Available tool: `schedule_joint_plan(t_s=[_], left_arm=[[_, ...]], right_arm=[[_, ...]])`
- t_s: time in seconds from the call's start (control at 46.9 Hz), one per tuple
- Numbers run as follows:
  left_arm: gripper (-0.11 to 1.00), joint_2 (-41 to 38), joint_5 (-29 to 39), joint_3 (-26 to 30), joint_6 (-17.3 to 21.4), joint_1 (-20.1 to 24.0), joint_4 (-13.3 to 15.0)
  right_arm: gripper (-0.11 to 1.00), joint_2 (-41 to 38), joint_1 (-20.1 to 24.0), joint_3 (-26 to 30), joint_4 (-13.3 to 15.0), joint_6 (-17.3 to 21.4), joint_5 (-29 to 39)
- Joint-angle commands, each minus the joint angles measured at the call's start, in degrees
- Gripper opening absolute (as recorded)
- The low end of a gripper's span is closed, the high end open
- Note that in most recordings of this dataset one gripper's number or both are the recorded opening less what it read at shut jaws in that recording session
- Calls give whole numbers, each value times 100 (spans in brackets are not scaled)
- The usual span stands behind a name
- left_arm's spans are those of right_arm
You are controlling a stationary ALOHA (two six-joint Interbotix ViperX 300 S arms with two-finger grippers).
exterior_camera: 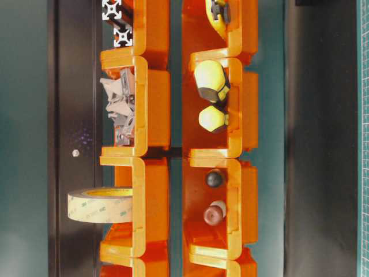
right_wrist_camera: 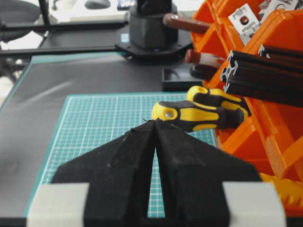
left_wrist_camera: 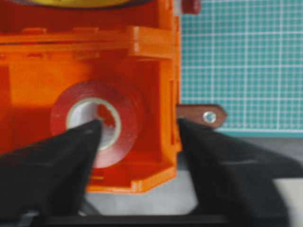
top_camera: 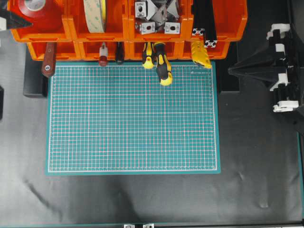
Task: Pick vinyl tape from container rack with left arm.
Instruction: 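Move the left gripper up to the red tape roll in the top-left bin, then close the left gripper on the red vinyl tape roll's rim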
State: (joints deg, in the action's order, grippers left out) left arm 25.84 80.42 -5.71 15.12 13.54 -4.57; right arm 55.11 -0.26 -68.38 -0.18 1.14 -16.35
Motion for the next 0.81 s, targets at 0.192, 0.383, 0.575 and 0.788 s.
schedule_joint_plan(t_s=[0.192, 0.383, 0.575, 0.788], left_arm=[[84, -167, -35, 0, 9, 105, -18], [83, -202, -62, -185, 0, 149, -18], [83, -167, -167, -422, -9, 193, -26], [82, -167, -325, -492, -9, 264, -26]], right_arm=[[0, -26, -9, 132, -9, 0, 0], [0, -18, -9, 123, -9, 0, 0], [0, -18, -9, 123, -9, 0, -9], [0, -18, -9, 114, -9, 0, -9]])
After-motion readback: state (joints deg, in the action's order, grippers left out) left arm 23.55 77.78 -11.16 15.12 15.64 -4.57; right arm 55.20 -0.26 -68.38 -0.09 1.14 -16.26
